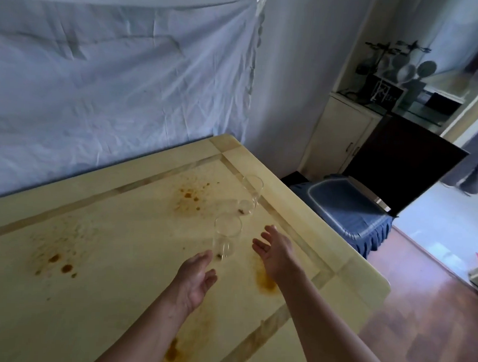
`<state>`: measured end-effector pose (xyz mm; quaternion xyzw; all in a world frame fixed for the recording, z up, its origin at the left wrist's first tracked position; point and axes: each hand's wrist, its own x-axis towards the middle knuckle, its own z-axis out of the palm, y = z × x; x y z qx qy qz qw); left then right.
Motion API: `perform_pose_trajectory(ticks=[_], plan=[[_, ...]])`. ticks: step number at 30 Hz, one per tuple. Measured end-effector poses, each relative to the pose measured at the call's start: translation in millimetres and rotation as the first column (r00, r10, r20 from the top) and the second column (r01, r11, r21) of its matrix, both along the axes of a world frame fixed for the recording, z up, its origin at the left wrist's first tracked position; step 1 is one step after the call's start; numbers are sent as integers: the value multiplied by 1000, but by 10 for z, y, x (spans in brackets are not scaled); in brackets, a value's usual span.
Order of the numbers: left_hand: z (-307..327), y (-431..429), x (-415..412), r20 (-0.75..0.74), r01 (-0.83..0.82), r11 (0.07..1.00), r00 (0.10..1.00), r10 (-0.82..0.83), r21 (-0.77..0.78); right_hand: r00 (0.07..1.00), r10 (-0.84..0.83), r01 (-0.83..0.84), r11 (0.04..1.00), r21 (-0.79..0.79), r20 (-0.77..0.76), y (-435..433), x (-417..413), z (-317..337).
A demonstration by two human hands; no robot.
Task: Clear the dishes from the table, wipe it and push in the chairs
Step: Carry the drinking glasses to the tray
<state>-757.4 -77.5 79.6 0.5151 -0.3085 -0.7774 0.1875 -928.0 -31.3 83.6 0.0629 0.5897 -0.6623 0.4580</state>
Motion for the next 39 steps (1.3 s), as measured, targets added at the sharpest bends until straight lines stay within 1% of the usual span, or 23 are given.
perform_pose_trajectory(ticks=[6, 8, 16, 19, 22, 27, 32, 37, 39], plan=[[-225, -231, -446, 141, 68, 997, 988, -60, -47, 997, 68, -63, 994, 93, -44, -681, -461, -192], [-267, -264, -511, 169, 80, 996, 983, -73, -36, 993, 101, -93, 989, 116, -68, -834, -542, -265], [-293, -333, -590, 203, 114, 991, 974, -98, -72, 962, 213, -179, 965, 193, -171, -1127, -679, -492], [-277, -333, -597, 211, 123, 989, 972, -103, -83, 950, 239, -188, 951, 245, -200, -1173, -697, -522], [-273, -335, -573, 201, 118, 988, 975, -96, -103, 948, 233, -176, 952, 249, -218, -1166, -693, -525], [-212, -339, -419, 196, 67, 987, 980, -37, -148, 953, 179, -130, 970, 206, -245, -936, -556, -422], [-1, -209, -132, 164, 33, 973, 986, 5, -230, 954, 123, -79, 983, 166, -275, -450, -149, -122], [215, 94, 245, 156, 73, 946, 987, -24, -317, 959, 4, 9, 999, 46, -284, 197, 386, 100], [308, 311, 475, 150, 118, 934, 986, -70, -338, 953, -70, 77, 997, 12, -296, 546, 676, 165]])
